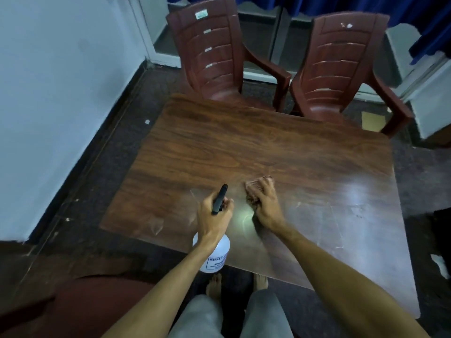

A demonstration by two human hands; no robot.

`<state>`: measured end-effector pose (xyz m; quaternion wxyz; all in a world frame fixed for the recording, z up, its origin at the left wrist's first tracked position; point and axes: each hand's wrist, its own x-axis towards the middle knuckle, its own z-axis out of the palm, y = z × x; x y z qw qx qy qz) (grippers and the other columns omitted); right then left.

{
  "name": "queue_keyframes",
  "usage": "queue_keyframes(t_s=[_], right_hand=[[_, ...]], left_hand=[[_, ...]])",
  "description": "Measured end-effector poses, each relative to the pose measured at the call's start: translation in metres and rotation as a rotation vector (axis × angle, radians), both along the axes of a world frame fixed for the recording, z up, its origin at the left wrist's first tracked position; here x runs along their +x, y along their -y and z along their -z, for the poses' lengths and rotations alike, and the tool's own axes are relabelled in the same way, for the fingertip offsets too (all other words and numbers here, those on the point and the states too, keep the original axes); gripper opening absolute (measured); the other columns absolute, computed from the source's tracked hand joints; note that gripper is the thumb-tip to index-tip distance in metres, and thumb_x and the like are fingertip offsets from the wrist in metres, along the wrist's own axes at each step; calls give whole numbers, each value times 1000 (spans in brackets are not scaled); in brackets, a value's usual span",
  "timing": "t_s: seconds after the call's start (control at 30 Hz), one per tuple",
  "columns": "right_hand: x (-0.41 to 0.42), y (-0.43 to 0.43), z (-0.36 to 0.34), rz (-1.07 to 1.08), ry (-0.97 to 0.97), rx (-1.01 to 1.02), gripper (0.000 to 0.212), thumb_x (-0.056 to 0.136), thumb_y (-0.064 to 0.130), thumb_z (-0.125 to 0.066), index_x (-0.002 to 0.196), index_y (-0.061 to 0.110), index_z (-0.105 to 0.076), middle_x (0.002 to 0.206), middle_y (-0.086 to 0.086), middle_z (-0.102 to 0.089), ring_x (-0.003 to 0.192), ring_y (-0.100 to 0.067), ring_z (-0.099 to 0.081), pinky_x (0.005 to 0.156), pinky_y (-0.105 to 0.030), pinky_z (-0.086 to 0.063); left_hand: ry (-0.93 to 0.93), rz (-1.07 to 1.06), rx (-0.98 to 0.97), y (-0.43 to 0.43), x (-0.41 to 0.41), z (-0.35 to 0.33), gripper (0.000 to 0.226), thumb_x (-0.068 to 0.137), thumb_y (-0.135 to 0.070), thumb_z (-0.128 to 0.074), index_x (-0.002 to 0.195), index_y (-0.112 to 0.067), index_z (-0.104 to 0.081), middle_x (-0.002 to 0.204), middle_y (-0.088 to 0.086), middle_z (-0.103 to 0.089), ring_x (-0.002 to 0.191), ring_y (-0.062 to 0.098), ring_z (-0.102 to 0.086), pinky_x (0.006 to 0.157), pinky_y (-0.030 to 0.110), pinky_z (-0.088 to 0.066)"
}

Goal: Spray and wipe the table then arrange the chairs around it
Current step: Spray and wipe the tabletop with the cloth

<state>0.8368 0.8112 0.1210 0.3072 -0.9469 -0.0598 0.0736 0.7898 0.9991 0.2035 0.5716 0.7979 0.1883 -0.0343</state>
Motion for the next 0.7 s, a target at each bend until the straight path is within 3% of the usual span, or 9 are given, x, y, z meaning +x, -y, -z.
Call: queue_keyframes(t_s=[0.07, 0.17, 0.27, 0.37, 0.47, 0.63, 0.7], right_hand=[[4, -6, 6, -207, 5, -11, 52, 93, 33, -51, 145, 22, -53, 161, -14, -28, 152, -37, -13, 123, -54, -17], [28, -3, 6, -119, -15, 25, 67, 82, 41, -36, 139, 15, -60, 154, -22, -37, 146, -45, -23, 121, -55, -21], [43, -9, 3, -66, -54, -5, 66, 77, 25, -37, 137, 11, -60, 154, -25, -36, 146, -48, -22, 123, -55, -15], [42, -9, 9, -231, -7, -28, 65, 73, 11, -45, 137, 9, -60, 156, -24, -35, 148, -46, -20, 124, -52, -12], [43, -5, 10, -305, 17, -46, 70, 71, -6, -57, 139, 10, -58, 156, -25, -34, 148, -46, -18, 124, -50, -11], [45, -30, 11, -605, 60, -88, 73, 78, -7, -55, 146, 18, -51, 161, -17, -27, 153, -39, -9, 124, -44, -5], [50, -50, 8, -553, 18, -78, 73, 76, -7, -55, 145, 15, -52, 160, -20, -28, 152, -41, -10, 125, -49, -7]], left_hand=[[-26, -67, -14, -7, -12, 3, 19, 92, -21, -73, 74, -19, -65, 54, -3, -58, 48, 22, -54, 52, 50, -55], [-40, -176, -30, -16, -32, 9, 19, 92, -20, -72, 77, -10, -65, 53, -1, -54, 48, 22, -50, 51, 49, -53], [-61, -311, 19, -21, -50, 8, 23, 92, -16, -73, 73, -9, -65, 51, -2, -53, 47, 20, -50, 51, 47, -54], [-115, -456, 85, -19, -69, 9, 35, 93, -18, -70, 63, -7, -55, 52, 6, -49, 48, 22, -47, 50, 46, -49], [-179, -604, 117, -13, -83, 13, 34, 93, -24, -70, 62, -10, -62, 58, 13, -65, 53, 30, -63, 56, 47, -57], [-178, -755, 134, -4, -95, 10, 30, 92, -26, -72, 66, -13, -65, 61, 13, -67, 54, 33, -65, 58, 51, -60], [-163, -818, 137, -5, -99, 11, 36, 94, -24, -69, 62, -12, -61, 55, 12, -62, 47, 30, -57, 54, 54, -56]])
